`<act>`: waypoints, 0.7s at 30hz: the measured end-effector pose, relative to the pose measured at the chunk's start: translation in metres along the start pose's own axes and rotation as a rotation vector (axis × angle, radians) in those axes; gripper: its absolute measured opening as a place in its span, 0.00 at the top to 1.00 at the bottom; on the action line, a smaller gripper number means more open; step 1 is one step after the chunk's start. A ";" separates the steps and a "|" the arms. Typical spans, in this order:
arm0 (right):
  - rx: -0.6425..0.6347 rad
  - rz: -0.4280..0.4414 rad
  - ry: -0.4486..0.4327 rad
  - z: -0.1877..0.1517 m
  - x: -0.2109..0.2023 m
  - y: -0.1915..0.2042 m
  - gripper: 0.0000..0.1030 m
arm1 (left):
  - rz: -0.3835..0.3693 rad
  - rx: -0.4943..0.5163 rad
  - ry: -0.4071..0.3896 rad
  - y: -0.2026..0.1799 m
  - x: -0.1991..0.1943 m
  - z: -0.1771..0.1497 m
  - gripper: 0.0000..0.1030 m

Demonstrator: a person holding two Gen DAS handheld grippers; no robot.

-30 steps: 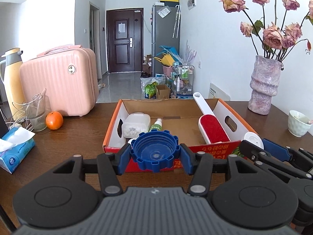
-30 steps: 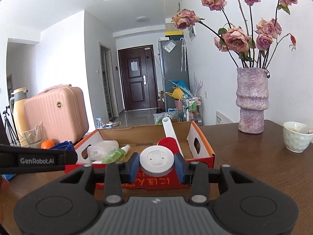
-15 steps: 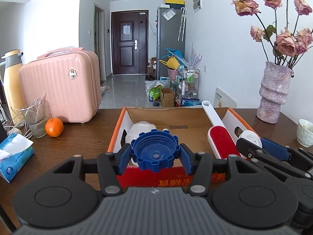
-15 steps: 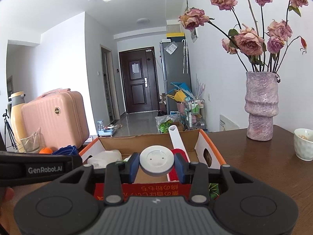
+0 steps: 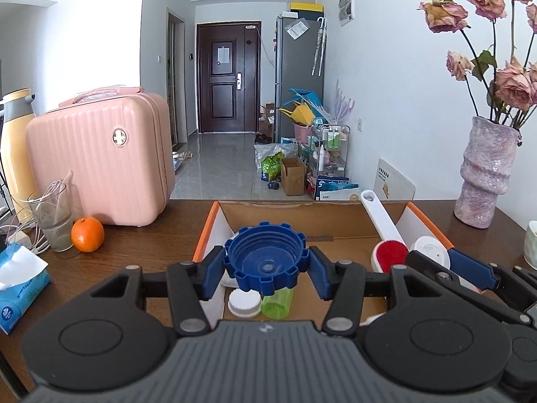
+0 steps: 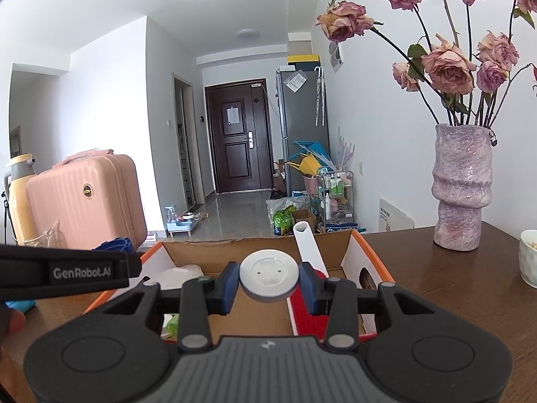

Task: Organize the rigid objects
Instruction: 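Carry the blue cap with the left tool while the right tool carries the white cap over the box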

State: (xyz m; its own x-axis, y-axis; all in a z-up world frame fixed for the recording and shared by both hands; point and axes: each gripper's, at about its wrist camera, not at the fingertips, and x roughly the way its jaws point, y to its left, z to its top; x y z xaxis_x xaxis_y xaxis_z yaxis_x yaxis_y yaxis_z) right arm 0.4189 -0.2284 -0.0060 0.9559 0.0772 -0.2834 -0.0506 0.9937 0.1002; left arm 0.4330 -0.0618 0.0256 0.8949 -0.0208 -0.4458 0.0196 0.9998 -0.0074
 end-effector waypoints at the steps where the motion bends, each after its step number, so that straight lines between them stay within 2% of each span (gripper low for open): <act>1: -0.001 -0.001 0.001 0.001 0.003 0.000 0.63 | 0.001 0.000 0.000 0.000 0.003 0.001 0.47; 21: 0.006 -0.047 0.022 0.010 0.059 -0.003 0.63 | 0.013 0.022 0.024 -0.008 0.057 0.015 0.47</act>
State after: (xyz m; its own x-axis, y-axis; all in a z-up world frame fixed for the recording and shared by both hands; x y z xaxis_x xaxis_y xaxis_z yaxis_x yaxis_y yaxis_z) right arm 0.4785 -0.2279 -0.0138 0.9505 0.0324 -0.3090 -0.0042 0.9958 0.0917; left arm 0.4905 -0.0711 0.0140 0.8840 -0.0072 -0.4674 0.0177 0.9997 0.0181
